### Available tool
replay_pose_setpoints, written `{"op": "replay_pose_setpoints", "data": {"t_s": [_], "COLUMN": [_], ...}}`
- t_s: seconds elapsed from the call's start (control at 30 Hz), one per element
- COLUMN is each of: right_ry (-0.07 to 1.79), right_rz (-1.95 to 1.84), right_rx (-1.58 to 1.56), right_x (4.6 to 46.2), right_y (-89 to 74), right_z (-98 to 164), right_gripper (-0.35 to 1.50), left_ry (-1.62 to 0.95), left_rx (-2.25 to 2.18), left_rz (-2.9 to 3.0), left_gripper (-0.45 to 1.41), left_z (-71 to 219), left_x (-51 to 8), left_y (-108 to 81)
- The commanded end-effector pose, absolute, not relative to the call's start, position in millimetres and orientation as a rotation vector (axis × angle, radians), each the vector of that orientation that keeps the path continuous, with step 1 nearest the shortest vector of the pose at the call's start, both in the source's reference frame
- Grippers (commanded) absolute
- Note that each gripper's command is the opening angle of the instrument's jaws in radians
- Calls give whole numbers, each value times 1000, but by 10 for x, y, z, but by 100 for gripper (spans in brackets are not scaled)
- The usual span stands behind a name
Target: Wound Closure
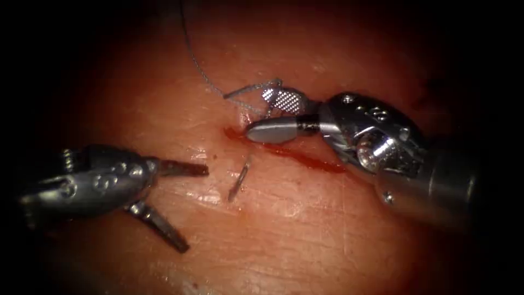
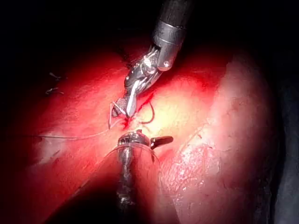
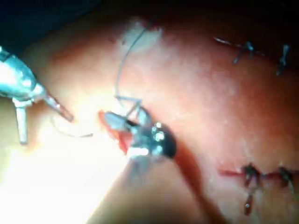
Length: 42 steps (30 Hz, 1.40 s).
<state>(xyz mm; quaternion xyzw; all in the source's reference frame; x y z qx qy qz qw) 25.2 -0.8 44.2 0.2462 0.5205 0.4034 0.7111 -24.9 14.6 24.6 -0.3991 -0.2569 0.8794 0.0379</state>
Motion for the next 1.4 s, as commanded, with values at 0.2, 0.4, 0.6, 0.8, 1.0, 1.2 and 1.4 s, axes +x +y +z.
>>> {"op": "replay_pose_setpoints", "data": {"t_s": [0.2,0.4,0.6,0.8,1.0,1.2,1.4], "right_ry": [1153,1159,1160,1157,1146,1139,1123], "right_rz": [878,867,861,855,831,798,764], "right_rx": [568,572,570,577,606,632,656], "right_x": [254,248,245,244,244,246,246], "right_y": [-6,-7,-6,-7,-11,-18,-24], "right_z": [443,442,441,440,438,436,434], "right_gripper": [121,114,113,111,106,104,103], "left_ry": [-719,-664,-727,-847,-1074,-1328,-1497], "left_rx": [-1290,-1315,-1265,-1169,-1138,-1085,-1018], "left_rz": [2660,2603,2502,2381,2232,2075,1993], "left_gripper": [74,56,-45,-45,-45,-45,-45], "left_z": [255,260,265,260,233,189,151], "left_x": [-276,-290,-292,-283,-282,-287,-284], "left_y": [153,161,157,159,159,144,127]}}
